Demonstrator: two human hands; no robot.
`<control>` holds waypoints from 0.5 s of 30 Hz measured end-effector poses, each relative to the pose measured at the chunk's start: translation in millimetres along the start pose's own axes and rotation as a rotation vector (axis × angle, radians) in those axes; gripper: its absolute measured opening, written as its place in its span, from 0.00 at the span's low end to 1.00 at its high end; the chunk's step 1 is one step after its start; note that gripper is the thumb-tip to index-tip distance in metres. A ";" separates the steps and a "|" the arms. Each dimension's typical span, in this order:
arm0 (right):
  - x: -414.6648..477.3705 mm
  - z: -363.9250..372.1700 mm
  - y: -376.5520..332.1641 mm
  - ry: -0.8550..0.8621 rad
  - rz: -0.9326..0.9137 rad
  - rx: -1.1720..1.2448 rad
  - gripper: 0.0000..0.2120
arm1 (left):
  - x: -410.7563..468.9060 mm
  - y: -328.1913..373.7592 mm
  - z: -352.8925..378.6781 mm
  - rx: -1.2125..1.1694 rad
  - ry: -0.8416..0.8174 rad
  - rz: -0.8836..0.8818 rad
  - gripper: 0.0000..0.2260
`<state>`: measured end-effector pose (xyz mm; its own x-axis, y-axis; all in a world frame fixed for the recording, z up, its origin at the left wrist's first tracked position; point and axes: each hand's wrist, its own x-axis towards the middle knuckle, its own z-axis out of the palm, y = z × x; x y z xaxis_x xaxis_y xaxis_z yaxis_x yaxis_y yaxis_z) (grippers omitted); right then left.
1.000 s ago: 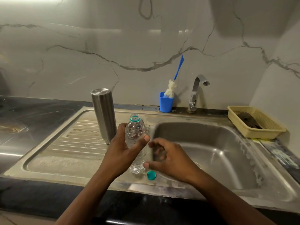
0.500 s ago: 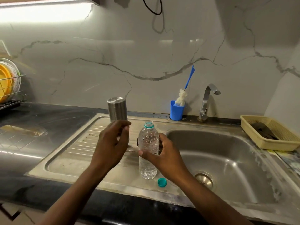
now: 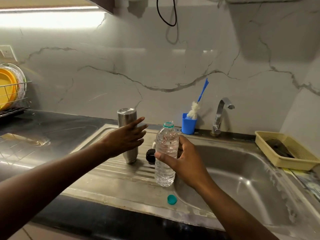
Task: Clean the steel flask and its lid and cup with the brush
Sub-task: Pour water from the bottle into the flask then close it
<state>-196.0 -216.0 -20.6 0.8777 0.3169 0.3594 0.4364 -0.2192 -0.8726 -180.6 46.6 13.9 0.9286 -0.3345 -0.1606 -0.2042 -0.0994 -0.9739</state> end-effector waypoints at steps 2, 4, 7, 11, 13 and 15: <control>-0.1 -1.8 1.4 -0.003 -0.002 -0.010 0.27 | 4.8 -2.7 5.0 0.023 0.034 0.004 0.39; -0.5 -4.0 2.5 -0.007 -0.005 -0.009 0.28 | 8.8 -3.2 11.5 -0.011 0.101 -0.008 0.35; -0.9 -7.9 2.0 -0.003 -0.013 -0.009 0.27 | 15.5 -0.4 29.5 -0.111 0.193 -0.037 0.32; 0.2 -15.6 -0.5 0.011 -0.017 -0.011 0.26 | 9.8 -6.3 37.7 -0.305 0.348 -0.182 0.33; 1.3 -21.6 -2.3 0.026 -0.022 -0.028 0.25 | 3.3 -11.3 34.3 -0.400 0.398 -0.294 0.34; 2.6 -29.1 -5.3 0.046 -0.039 -0.055 0.24 | -1.9 -18.4 25.1 -0.545 0.461 -0.405 0.34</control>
<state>-190.2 -240.9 -5.4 0.8672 0.2841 0.4089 0.4799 -0.2581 -0.8385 -170.8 72.5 28.1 0.7663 -0.5145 0.3848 -0.1119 -0.6967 -0.7086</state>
